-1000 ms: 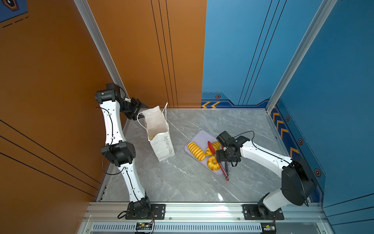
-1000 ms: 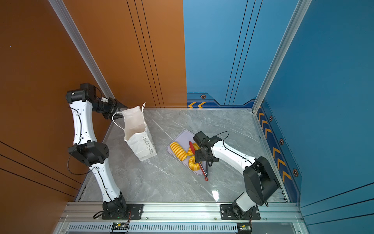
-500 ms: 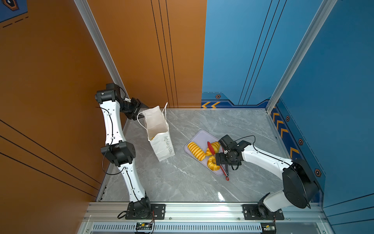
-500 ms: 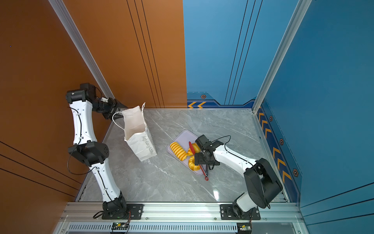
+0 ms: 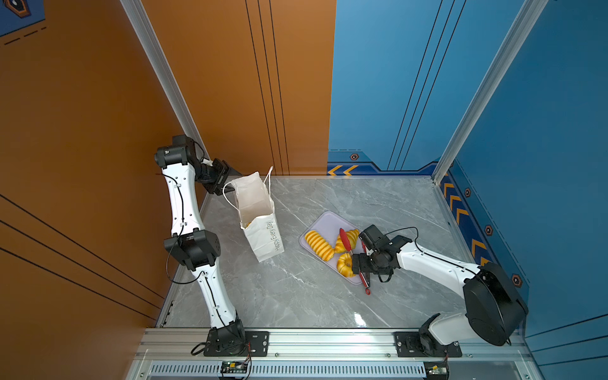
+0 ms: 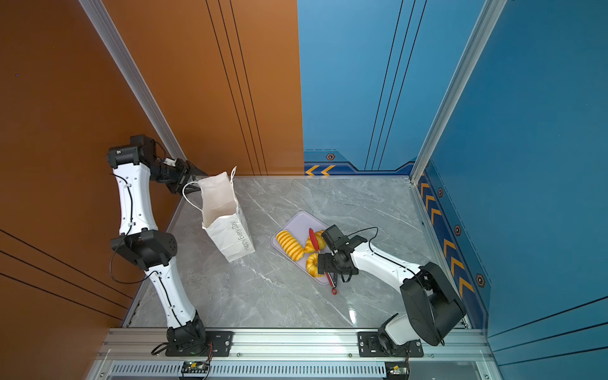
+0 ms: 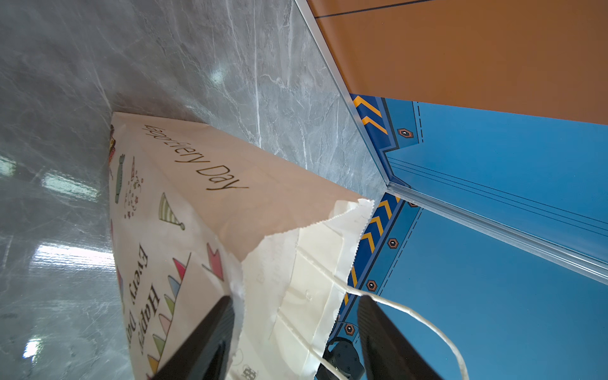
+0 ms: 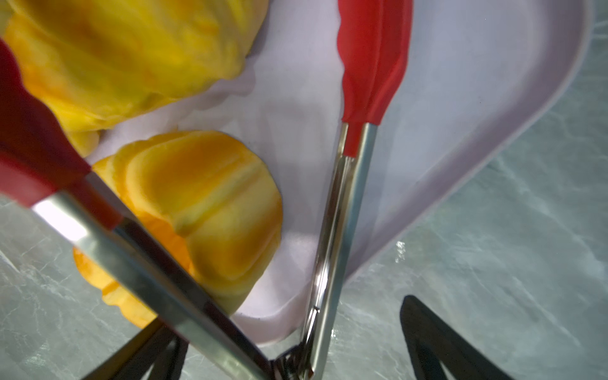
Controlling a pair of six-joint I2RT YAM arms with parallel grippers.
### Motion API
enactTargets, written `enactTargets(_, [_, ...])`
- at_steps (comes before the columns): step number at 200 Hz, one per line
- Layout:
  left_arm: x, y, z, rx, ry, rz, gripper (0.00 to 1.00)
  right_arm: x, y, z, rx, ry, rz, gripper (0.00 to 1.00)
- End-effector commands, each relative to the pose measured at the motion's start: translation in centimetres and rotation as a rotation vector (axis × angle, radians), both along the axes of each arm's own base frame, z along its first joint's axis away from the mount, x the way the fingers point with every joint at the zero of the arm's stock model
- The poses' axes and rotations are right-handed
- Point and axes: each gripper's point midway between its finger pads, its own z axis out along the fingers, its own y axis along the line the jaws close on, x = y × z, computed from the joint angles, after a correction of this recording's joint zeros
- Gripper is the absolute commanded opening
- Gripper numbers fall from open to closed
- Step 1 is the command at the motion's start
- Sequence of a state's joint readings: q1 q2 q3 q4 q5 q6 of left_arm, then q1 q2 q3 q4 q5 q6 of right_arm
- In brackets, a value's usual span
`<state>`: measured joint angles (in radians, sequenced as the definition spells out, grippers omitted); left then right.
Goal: Pack bread into a paper bag
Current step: Pick up the clamp from the plate.
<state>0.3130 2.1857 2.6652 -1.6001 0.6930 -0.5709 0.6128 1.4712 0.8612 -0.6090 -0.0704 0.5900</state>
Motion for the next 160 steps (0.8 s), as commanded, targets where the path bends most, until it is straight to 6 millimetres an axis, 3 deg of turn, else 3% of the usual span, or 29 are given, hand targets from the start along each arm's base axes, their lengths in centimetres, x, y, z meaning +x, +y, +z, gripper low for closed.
enactTargets(1, [-3.5, -1.4, -0.7, -0.042, 0.148, -0.022, 0.63, -1.0, -0.2, -0.7, 0.015, 0.028, -0.012, 1.00])
enactTargets(65, [-3.6, -1.4, -0.6, -0.039, 0.147, -0.021, 0.63, 0.0, 1.4, -1.5, 0.050, 0.031, -0.005, 0.94])
enactTargets(160, [-3.6, -1.3, -0.5, -0.043, 0.147, -0.018, 0.63, 2.0, 2.4, -2.5, 0.053, 0.005, -0.018, 0.93])
